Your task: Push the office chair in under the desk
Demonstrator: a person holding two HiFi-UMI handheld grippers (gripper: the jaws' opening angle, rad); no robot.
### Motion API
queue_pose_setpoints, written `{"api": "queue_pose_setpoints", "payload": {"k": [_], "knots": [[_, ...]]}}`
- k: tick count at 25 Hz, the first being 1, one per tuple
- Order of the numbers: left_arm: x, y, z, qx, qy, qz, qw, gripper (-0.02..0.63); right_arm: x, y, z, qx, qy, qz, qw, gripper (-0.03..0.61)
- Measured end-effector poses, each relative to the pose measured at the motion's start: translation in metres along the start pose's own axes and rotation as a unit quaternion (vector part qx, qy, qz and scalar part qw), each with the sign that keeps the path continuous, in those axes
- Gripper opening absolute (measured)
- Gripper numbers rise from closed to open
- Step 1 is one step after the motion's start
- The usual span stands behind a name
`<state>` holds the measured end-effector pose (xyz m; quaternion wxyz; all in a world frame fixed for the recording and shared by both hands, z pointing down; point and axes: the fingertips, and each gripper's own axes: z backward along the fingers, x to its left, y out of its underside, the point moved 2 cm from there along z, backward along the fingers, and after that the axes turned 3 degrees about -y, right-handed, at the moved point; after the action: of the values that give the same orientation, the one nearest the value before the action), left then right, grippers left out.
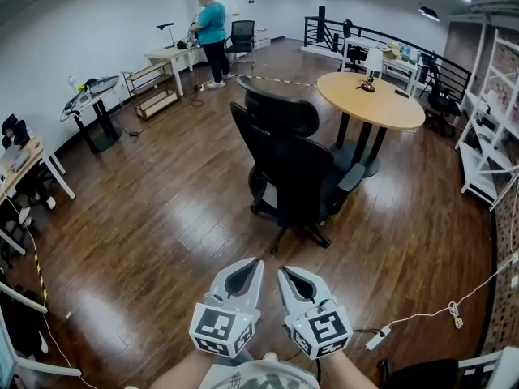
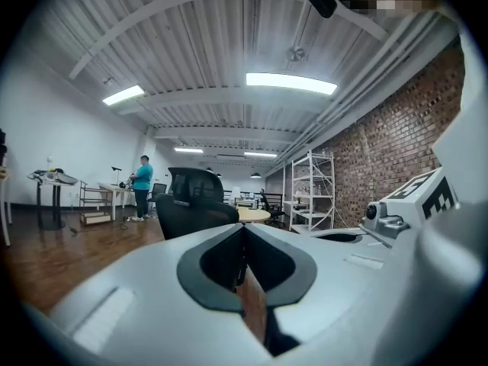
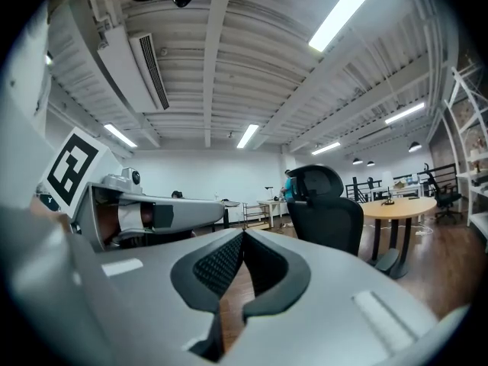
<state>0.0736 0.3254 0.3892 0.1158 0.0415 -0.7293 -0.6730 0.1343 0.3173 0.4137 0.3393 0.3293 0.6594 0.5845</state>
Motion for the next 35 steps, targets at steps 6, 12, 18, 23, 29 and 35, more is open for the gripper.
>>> {"api": "queue_pose_setpoints", "payload": {"k": [6,12,18,23,29,35], "knots": [[0.021,0.010,-0.027,0.010,0.006,0.013,0.9999,0.012,-0.016,0.005,-0.025,0.011,0.011,0.002,1.000,0.000],[0.058,0.012,-0.063,0.013,0.036,0.018,0.9991,0.012,-0.036,0.006,-0.068,0.019,0.044,0.002,0.999,0.000],[0.109,0.001,-0.101,0.019,0.073,0.023,0.9969,0.012,-0.046,-0.004,-0.125,0.019,0.081,0.002,0.997,0.000],[0.153,-0.012,-0.127,0.015,0.105,0.022,0.9941,0.012,-0.052,-0.009,-0.173,0.022,0.113,0.001,0.993,0.000],[0.199,-0.025,-0.143,0.009,0.138,0.012,0.9903,0.012,-0.055,-0.022,-0.217,0.012,0.154,0.014,0.988,0.000],[0.229,-0.033,-0.161,0.005,0.155,0.009,0.9878,0.012,-0.063,-0.031,-0.238,0.006,0.181,0.018,0.983,0.000]]}}
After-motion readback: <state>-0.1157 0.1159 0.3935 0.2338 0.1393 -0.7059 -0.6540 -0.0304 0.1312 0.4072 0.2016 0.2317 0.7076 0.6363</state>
